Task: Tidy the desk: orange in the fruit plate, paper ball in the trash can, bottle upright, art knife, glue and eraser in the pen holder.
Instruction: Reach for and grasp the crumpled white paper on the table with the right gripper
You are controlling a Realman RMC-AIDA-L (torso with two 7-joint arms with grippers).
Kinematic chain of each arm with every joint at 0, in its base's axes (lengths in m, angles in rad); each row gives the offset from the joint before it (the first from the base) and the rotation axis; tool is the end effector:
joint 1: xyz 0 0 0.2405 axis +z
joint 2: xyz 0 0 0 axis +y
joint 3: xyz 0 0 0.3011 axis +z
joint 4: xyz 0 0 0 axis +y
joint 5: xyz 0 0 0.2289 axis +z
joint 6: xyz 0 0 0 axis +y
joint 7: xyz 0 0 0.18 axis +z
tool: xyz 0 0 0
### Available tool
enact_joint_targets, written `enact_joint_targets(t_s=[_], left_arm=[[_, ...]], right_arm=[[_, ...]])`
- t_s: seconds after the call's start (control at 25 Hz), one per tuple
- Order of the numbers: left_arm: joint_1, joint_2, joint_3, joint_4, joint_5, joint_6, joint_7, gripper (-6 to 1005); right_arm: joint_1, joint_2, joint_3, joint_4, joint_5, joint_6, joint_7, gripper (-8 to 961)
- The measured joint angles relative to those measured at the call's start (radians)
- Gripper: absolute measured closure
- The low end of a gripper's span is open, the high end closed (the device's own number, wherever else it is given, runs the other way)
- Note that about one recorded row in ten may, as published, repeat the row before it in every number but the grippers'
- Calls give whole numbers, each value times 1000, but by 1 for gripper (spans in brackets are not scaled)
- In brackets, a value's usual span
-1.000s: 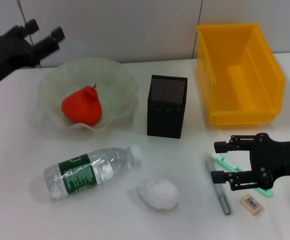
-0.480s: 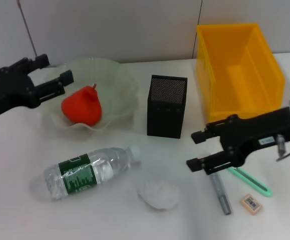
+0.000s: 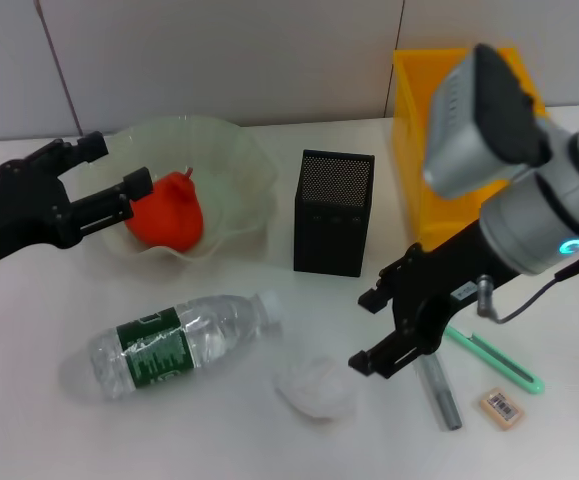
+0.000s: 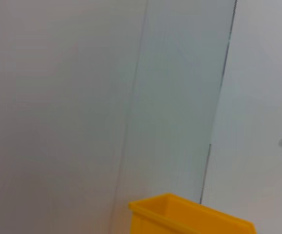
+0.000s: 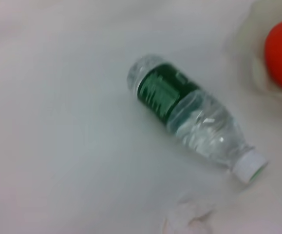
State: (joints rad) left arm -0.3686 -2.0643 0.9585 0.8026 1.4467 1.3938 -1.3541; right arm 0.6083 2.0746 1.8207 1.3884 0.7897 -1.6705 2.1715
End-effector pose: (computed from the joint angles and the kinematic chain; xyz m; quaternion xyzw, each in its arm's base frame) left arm -0.2749 0.3923 -0.0046 -0.8781 -0.1889 -0.3595 0.2531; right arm 0.1821 0.3831 -0.0511 -0.9818 0.1490 -0.0991 0.0640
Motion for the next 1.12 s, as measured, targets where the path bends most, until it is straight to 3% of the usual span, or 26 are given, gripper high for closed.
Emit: enact_joint_targets(t_s=[0.36, 1.12], left_arm=[[8, 0, 4, 3, 5, 52, 5, 155], [11, 0, 15, 13, 6, 59, 18, 156]], right_arm=[[41, 1, -175, -47, -66, 83, 72, 194], [88, 4, -326, -152, -60, 208, 99, 201]])
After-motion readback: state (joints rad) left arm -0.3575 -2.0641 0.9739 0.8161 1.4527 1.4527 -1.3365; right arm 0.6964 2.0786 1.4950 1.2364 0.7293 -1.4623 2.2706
